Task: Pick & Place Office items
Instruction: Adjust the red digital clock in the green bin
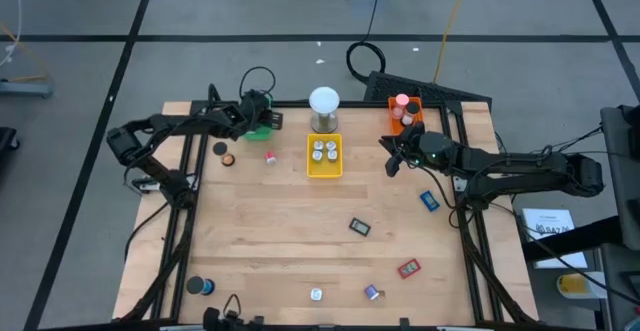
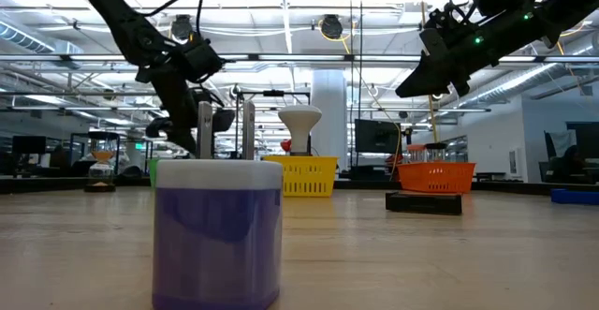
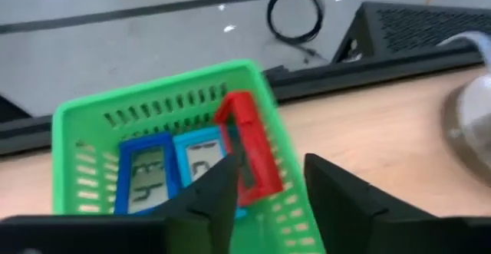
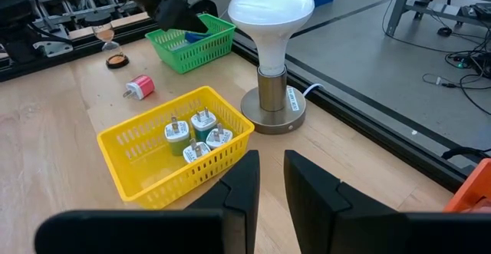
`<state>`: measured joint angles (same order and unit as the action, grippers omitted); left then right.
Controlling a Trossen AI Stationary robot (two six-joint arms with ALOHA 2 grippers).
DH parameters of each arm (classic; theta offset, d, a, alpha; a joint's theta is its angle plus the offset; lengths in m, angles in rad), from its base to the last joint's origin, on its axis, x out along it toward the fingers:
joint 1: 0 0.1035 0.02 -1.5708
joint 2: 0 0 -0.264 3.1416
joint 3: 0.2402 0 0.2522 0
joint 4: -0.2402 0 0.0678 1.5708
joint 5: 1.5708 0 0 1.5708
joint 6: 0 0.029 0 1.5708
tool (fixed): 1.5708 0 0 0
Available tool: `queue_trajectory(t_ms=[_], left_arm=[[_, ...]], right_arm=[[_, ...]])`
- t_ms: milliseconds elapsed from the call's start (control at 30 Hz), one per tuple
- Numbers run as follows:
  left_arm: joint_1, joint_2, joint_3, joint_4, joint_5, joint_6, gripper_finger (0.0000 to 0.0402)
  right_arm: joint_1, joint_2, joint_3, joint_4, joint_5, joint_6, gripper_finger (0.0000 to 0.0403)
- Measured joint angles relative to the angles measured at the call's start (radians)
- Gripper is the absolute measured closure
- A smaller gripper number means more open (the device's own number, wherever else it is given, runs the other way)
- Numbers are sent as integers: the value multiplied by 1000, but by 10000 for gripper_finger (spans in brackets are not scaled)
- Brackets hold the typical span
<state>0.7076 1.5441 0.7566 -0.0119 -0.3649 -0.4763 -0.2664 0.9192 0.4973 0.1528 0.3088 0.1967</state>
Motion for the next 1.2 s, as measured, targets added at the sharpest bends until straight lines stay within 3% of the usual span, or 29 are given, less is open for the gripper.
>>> queue_trajectory(t_ms=[200,567,1200], left_arm=[[15,1,-1,-18,0,-5,314],[25,17,-1,1,74,-8,362],[29,64,-1,19,40,-6,391]], right_arm=[[0,0,0,0,0,0,349],[0,0,0,0,0,0,348],[0,0,0,0,0,0,348]])
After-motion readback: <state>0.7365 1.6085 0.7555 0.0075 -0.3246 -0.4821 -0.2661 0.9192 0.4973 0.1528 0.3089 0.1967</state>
